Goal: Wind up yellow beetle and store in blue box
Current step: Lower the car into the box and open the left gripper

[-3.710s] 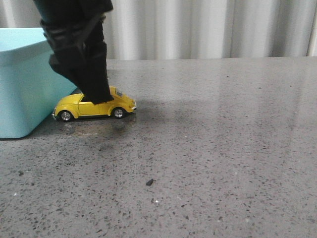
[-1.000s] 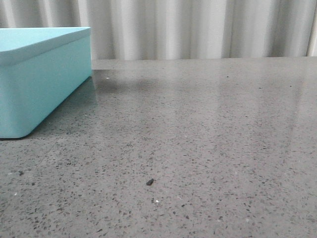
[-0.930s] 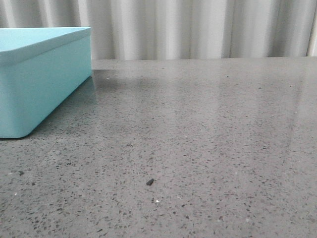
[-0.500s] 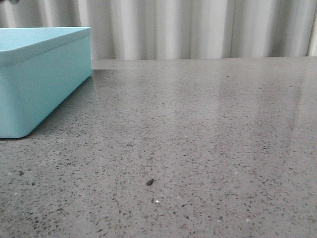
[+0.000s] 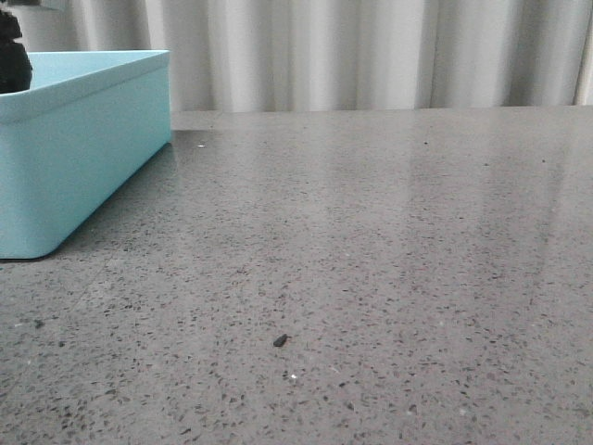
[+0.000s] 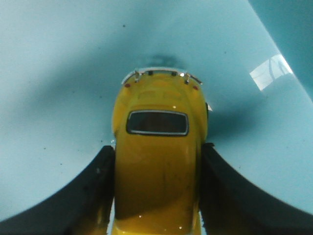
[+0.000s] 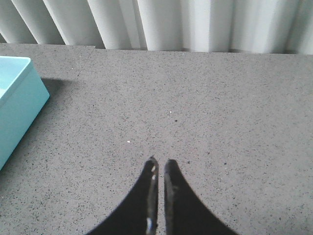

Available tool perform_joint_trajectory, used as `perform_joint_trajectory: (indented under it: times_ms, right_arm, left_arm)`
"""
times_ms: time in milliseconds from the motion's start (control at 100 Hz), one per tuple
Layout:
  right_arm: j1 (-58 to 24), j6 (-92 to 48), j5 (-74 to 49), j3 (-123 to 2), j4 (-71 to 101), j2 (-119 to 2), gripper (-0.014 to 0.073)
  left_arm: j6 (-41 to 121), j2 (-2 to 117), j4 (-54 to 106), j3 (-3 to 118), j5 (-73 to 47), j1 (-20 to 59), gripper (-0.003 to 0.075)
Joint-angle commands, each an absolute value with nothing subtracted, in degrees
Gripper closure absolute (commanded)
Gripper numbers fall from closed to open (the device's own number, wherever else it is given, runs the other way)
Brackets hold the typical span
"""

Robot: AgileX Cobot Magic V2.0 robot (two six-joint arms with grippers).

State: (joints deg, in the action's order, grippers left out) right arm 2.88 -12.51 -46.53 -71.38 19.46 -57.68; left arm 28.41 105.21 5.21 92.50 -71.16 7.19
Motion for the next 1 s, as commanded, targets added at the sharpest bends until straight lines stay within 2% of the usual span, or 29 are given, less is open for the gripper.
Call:
perform_joint_trajectory:
  times_ms: [0, 180, 250, 370, 490, 990]
  right_arm:
    - [3.14, -13.13, -42.70, -72.79, 19.95, -56.74, 0.0644]
    - [3.14, -13.13, -42.70, -72.79, 19.95, -56.74, 0.0644]
    - [3.14, -13.13, -42.60, -72.79, 19.95, -56.74, 0.0644]
    - [3.14, -13.13, -42.60, -72.79, 19.95, -56.74, 0.0644]
    - [3.14, -13.13, -42.60, -72.79, 19.95, -56.74, 0.0644]
    - [3.14, -13.13, -42.03, -72.79, 18.65, -56.56, 0.0644]
  left_arm:
    - [27.06, 103.18, 6.30, 93.97, -70.16, 7.11, 0.0731]
    - [26.00, 103.41, 6.30, 93.97, -70.51, 7.11, 0.0705]
    - [26.00, 103.41, 6.30, 93.97, -71.20, 7.11, 0.0636]
    - [25.67, 103.41, 6.30, 93.97, -71.47, 7.11, 0.0454]
    - [25.03, 103.41, 5.94, 93.97, -71.36, 7.11, 0.0348]
    - [24.89, 100.94, 4.25, 94.08, -71.34, 7.11, 0.0339]
